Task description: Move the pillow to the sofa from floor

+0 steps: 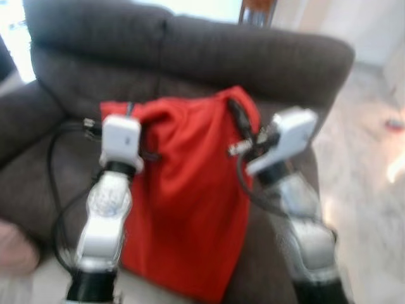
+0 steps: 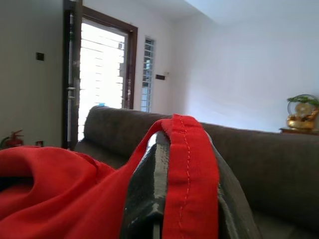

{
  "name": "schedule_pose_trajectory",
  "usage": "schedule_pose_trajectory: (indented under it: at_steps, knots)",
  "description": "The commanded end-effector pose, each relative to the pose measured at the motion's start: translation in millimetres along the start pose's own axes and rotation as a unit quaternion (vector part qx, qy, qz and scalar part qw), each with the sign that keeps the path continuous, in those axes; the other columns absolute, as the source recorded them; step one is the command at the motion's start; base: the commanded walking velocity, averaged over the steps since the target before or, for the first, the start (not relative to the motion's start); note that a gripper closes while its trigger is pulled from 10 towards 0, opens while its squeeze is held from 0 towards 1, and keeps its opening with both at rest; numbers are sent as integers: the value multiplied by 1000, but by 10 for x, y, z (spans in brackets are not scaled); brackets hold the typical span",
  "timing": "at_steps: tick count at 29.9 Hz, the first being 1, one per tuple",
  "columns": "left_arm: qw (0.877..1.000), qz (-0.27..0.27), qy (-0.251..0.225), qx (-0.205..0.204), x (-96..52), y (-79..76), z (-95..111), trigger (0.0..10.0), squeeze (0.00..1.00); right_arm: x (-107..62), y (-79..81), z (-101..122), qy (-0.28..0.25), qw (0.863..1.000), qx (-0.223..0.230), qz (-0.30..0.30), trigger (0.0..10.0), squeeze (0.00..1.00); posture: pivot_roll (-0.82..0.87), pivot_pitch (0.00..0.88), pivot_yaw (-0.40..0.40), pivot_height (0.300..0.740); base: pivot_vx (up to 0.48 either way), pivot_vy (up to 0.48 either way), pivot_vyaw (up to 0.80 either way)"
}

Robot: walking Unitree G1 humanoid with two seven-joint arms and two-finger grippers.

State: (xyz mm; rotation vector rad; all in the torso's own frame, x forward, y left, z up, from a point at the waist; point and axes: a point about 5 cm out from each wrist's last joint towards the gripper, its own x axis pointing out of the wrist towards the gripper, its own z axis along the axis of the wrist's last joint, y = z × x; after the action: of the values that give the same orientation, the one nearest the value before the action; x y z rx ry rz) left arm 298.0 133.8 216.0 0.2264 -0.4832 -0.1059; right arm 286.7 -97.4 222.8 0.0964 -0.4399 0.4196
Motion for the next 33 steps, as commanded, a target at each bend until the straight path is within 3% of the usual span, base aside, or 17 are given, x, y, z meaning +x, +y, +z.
schedule_pose_trajectory:
  at_steps: [1,11,14,17,21,23,33]
  knots:
    - [999,0,-49,7,74,31,215,10000,0,81,118,236,-60,998,4,26,10000,0,98,0,-81,740,360,0,0]
    - [999,2,-46,9,61,32,196,10000,0,57,115,155,-41,999,3,29,10000,0,99,0,-83,740,357,0,0]
    - [999,-31,-13,8,34,-47,72,10000,0,-4,90,-74,23,999,-15,23,10000,0,98,0,-84,740,85,0,0]
    - [995,-93,34,21,-63,-195,-113,10000,0,-147,5,-453,140,988,-59,11,10000,0,98,0,-85,740,0,0,0]
    - [992,-112,54,28,-123,-261,-188,10000,0,-245,-25,-605,186,980,-64,9,10000,0,99,0,-85,740,0,0,0]
    - [986,-140,76,55,-181,-326,-288,10000,0,-297,10,-678,208,976,-66,25,10000,0,93,0,-84,740,0,0,0]
    - [967,-206,104,106,-302,-491,-429,10000,0,-345,124,-751,223,971,-68,52,10000,0,92,0,-79,740,0,0,0]
